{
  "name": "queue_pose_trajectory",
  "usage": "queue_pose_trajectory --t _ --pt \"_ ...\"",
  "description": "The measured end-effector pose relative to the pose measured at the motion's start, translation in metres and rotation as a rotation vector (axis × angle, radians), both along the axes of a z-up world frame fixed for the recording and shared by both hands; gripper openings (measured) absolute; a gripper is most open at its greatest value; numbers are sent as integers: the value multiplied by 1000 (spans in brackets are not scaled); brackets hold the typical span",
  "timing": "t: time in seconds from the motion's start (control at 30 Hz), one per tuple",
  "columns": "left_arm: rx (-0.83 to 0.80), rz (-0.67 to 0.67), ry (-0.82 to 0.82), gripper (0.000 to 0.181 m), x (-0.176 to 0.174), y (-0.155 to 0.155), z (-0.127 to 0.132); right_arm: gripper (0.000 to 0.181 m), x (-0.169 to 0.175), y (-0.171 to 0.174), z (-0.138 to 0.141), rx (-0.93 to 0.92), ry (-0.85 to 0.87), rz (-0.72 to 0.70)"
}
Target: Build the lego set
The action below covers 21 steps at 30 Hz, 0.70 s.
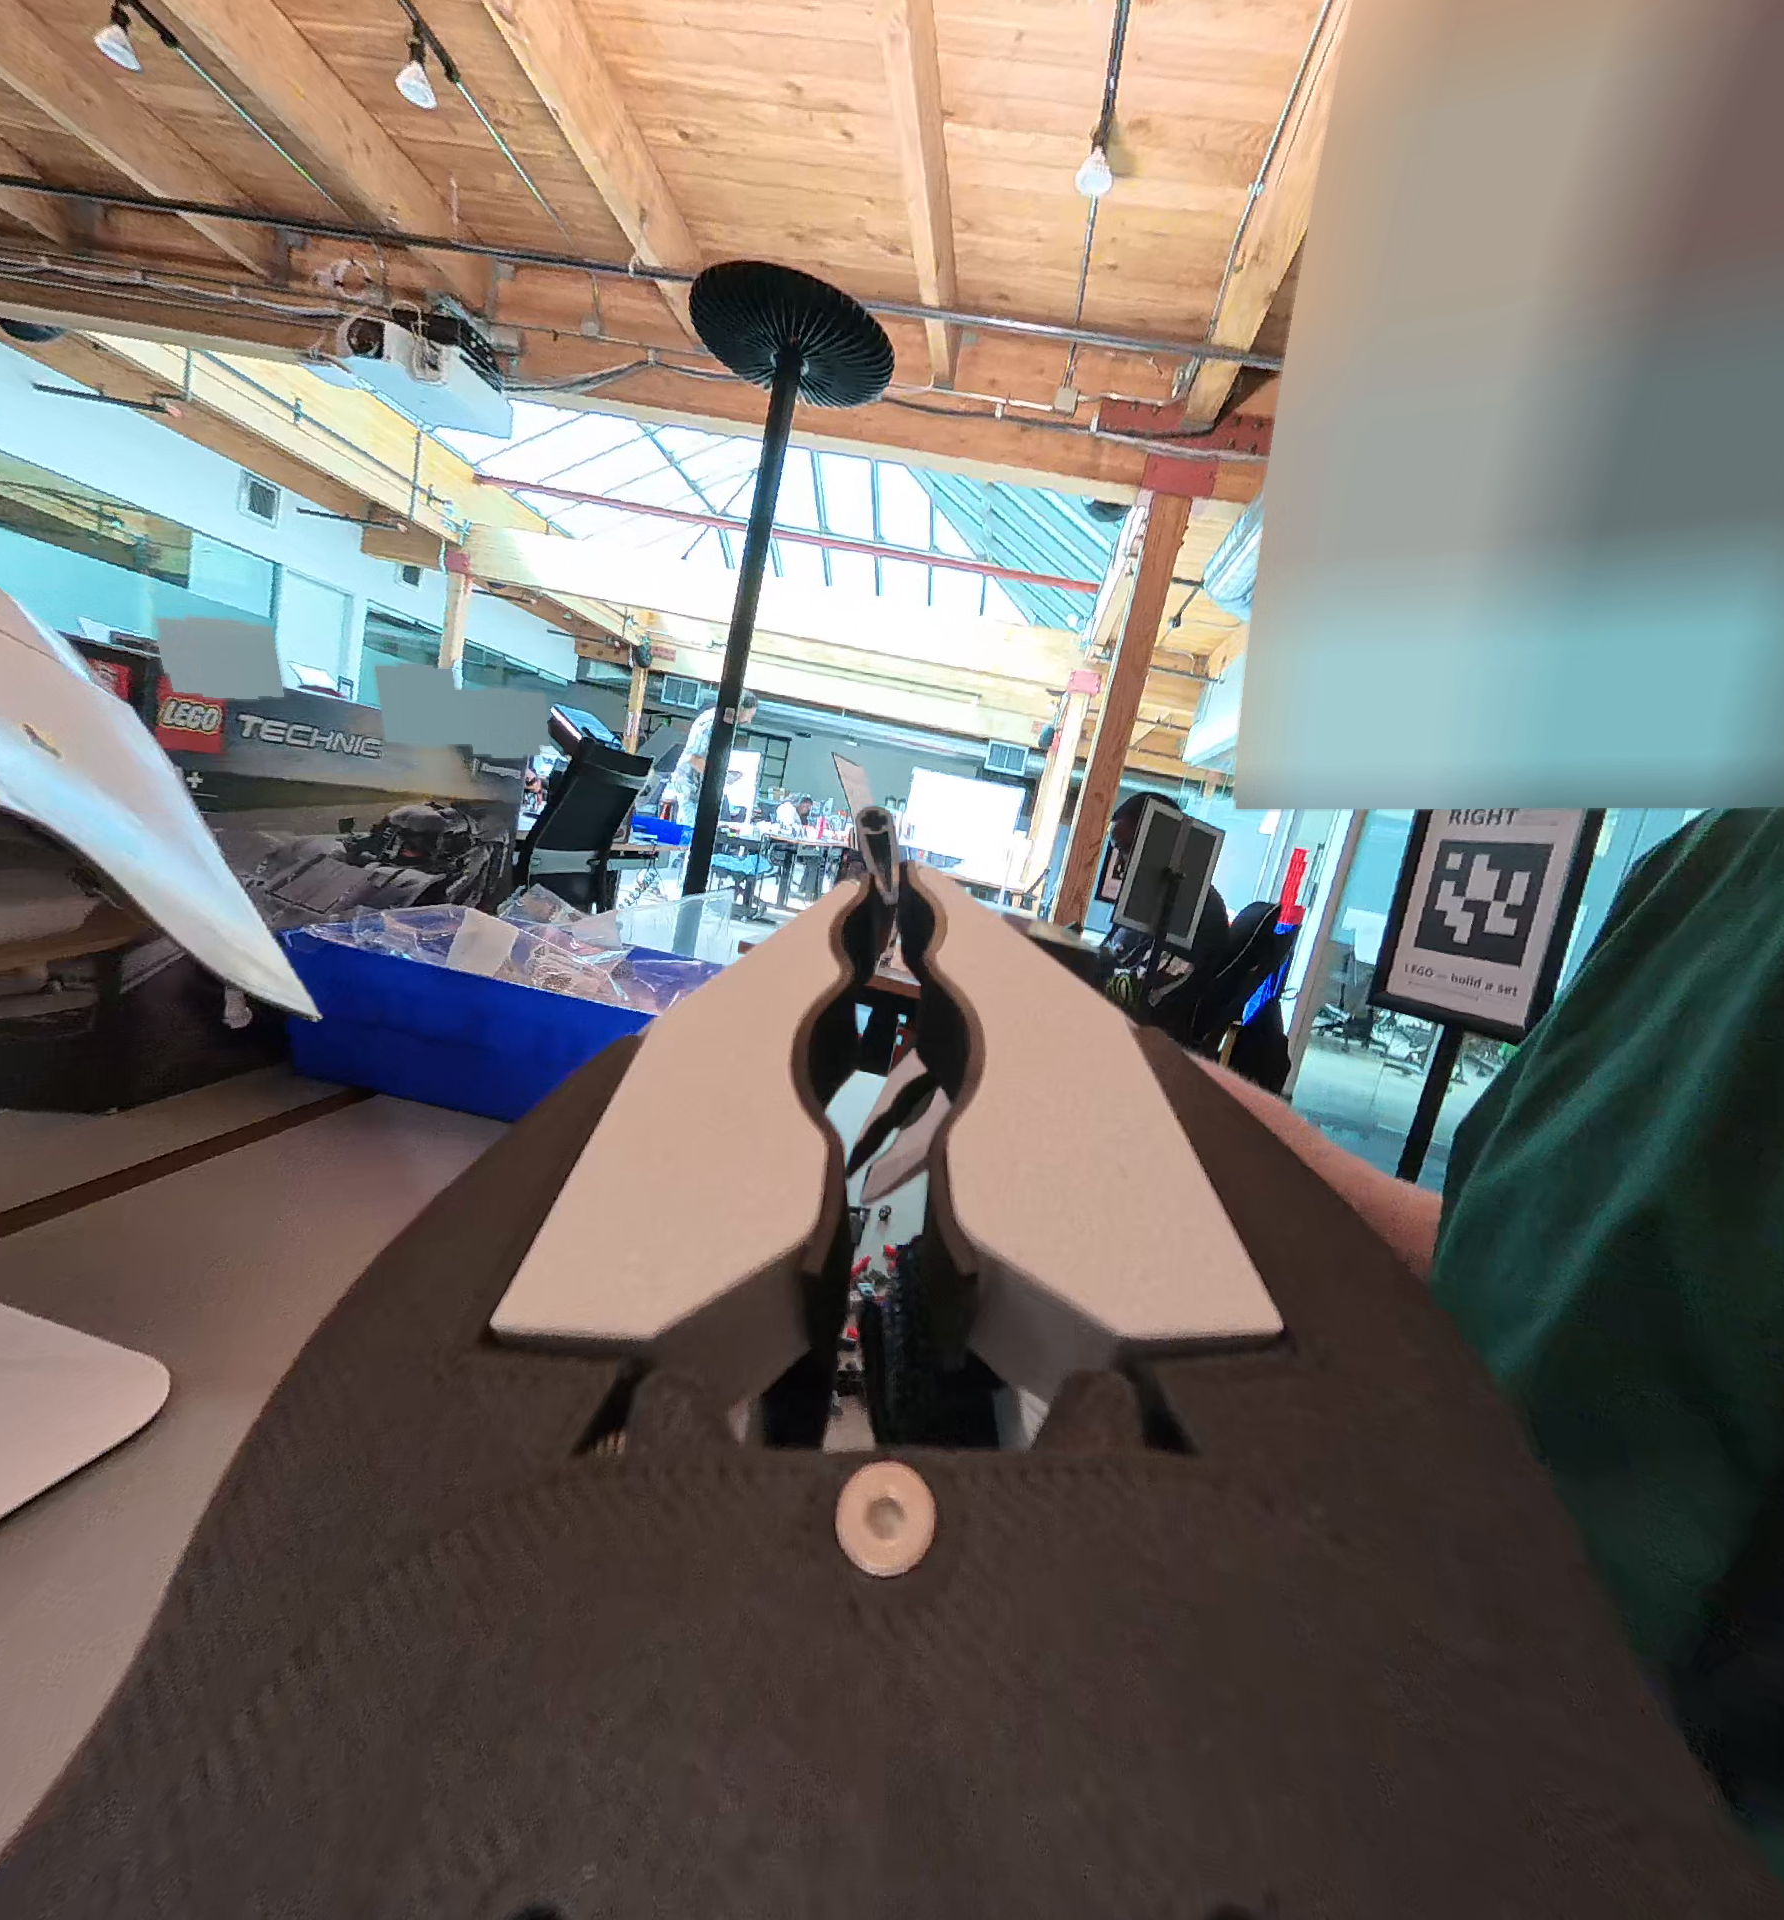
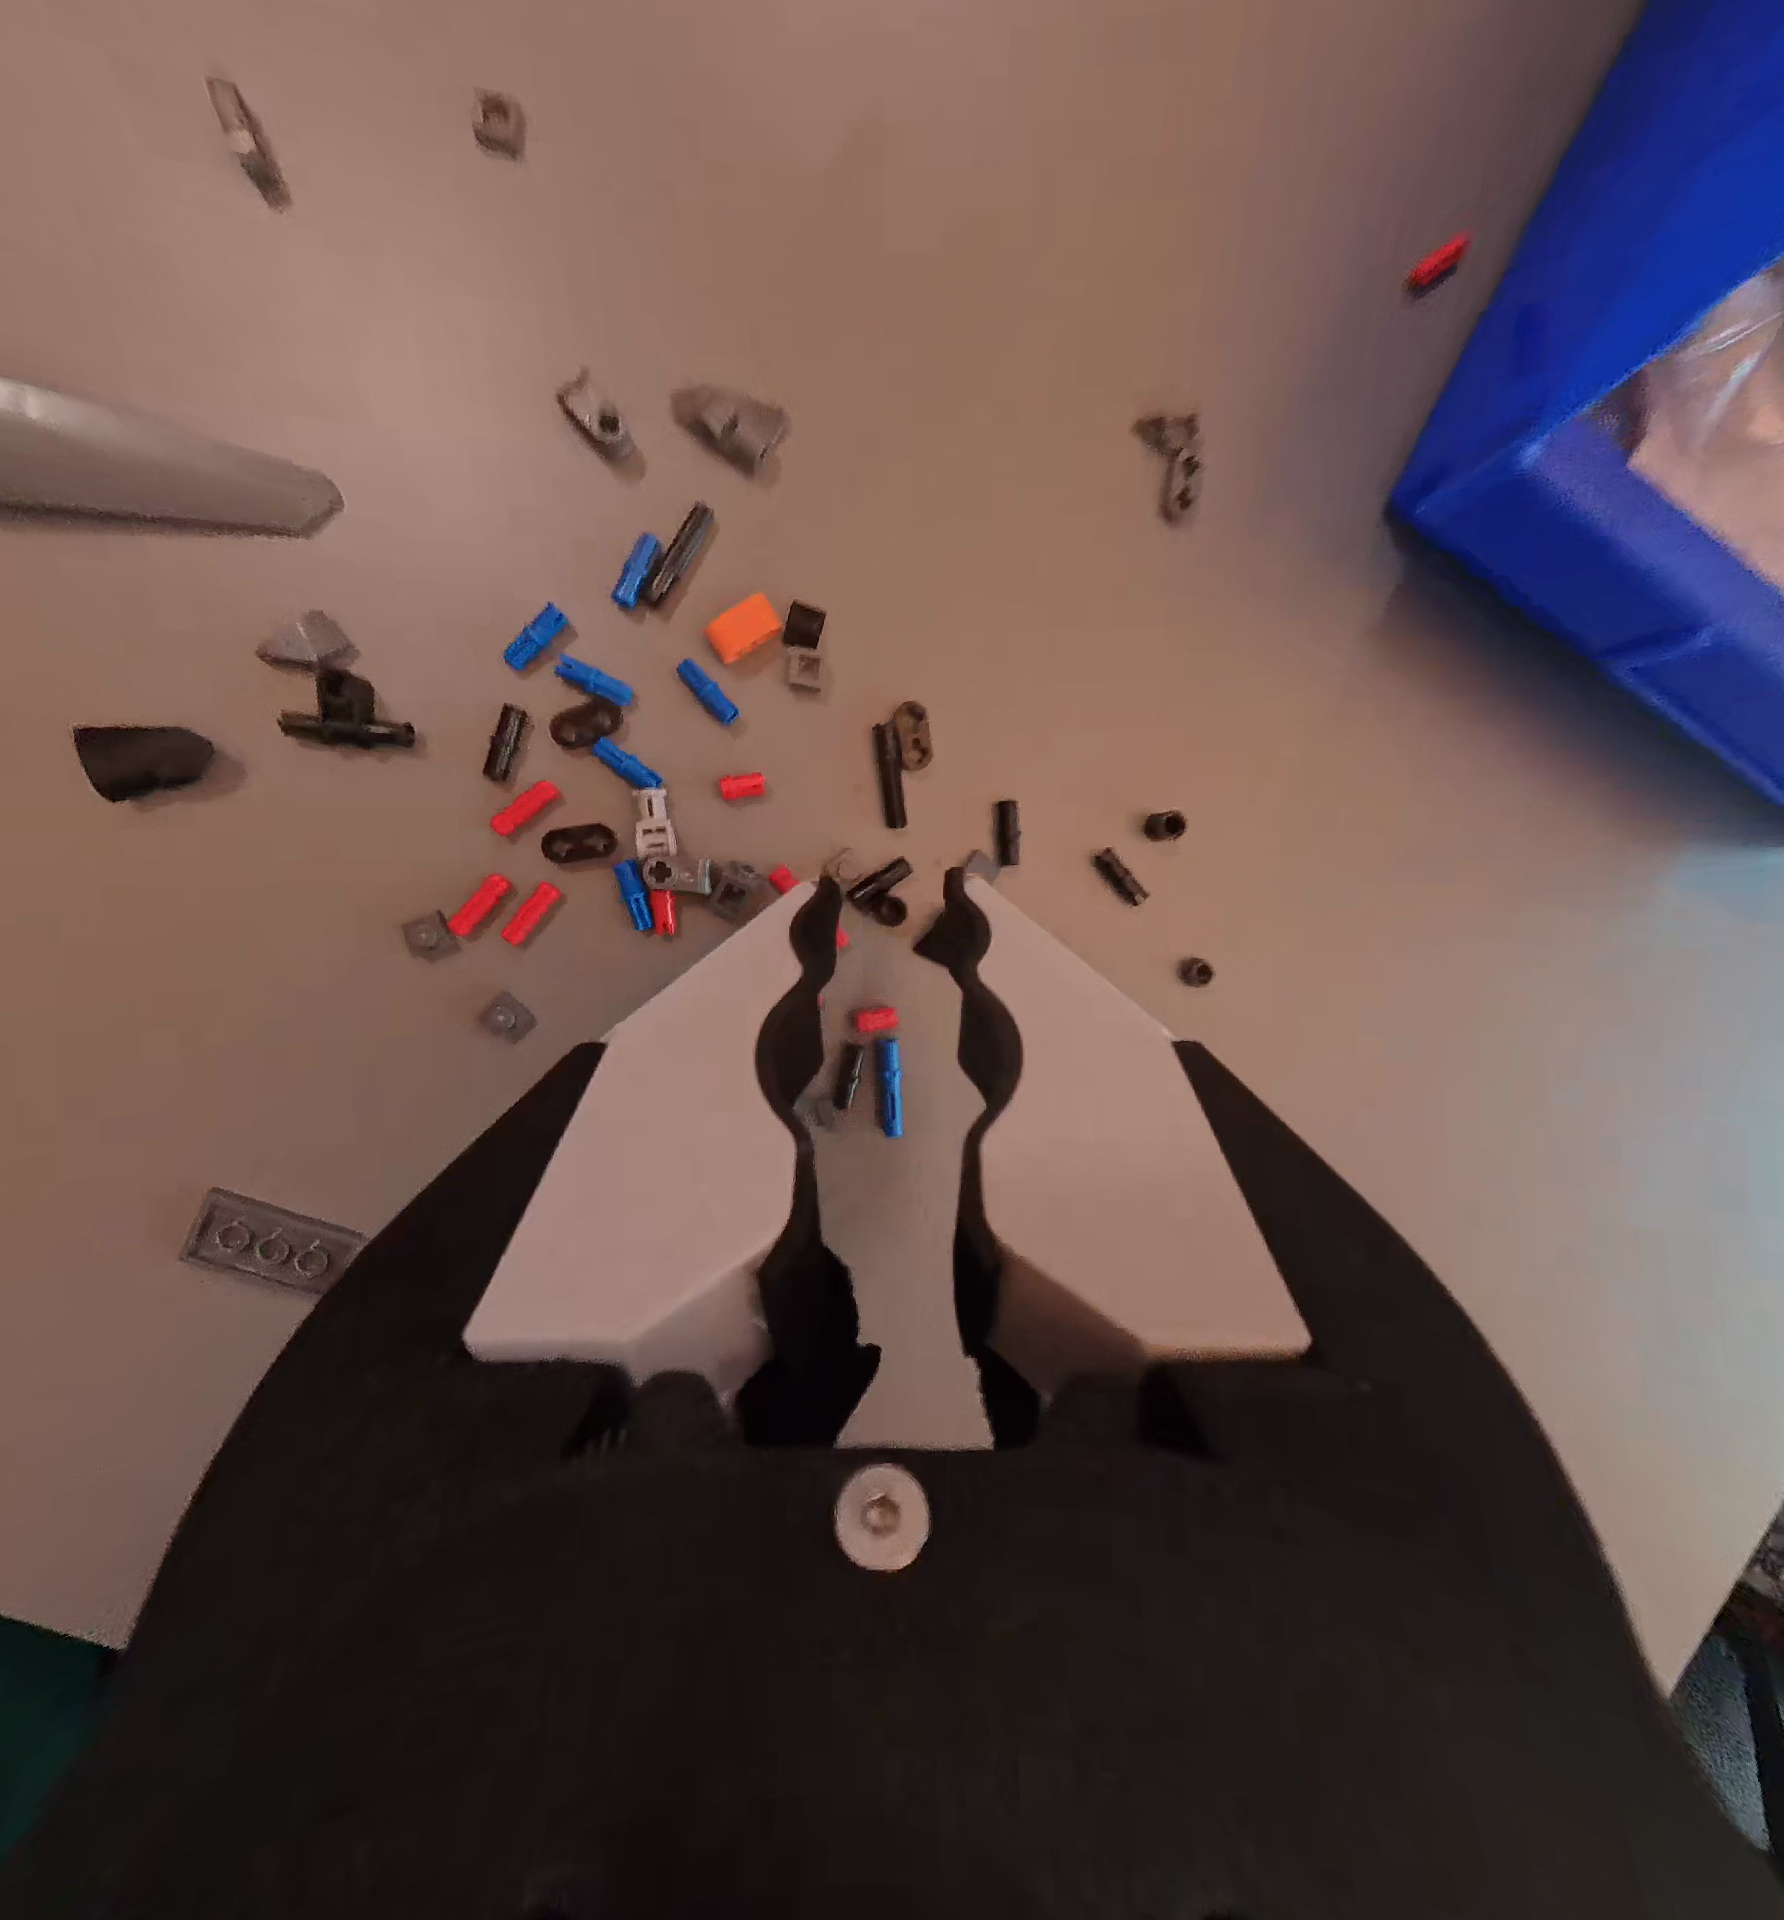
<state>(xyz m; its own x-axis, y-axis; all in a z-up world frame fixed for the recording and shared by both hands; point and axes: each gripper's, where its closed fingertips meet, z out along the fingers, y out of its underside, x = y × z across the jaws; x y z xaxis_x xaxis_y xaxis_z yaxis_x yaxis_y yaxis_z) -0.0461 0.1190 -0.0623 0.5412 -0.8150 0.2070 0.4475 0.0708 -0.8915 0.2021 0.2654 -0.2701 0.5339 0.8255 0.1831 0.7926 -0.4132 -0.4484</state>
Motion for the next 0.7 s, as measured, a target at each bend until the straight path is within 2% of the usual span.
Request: queue_pose_trajectory --t 0.2,0.47,0.6,0.7 --pt "12 -32 74 1 26 -5 -6 21 -12 12 49 198 102 -3" --pt "35 -91 97 1 44 -16 -3 19 -42 -1 80 280 184 70" --pt "30 -108 96 1 48 -18 -3 20 -70 -18 101 335 272 181" --pt "24 -142 66 1 48 -19 -2 20 -105 -46 128 328 477 320"
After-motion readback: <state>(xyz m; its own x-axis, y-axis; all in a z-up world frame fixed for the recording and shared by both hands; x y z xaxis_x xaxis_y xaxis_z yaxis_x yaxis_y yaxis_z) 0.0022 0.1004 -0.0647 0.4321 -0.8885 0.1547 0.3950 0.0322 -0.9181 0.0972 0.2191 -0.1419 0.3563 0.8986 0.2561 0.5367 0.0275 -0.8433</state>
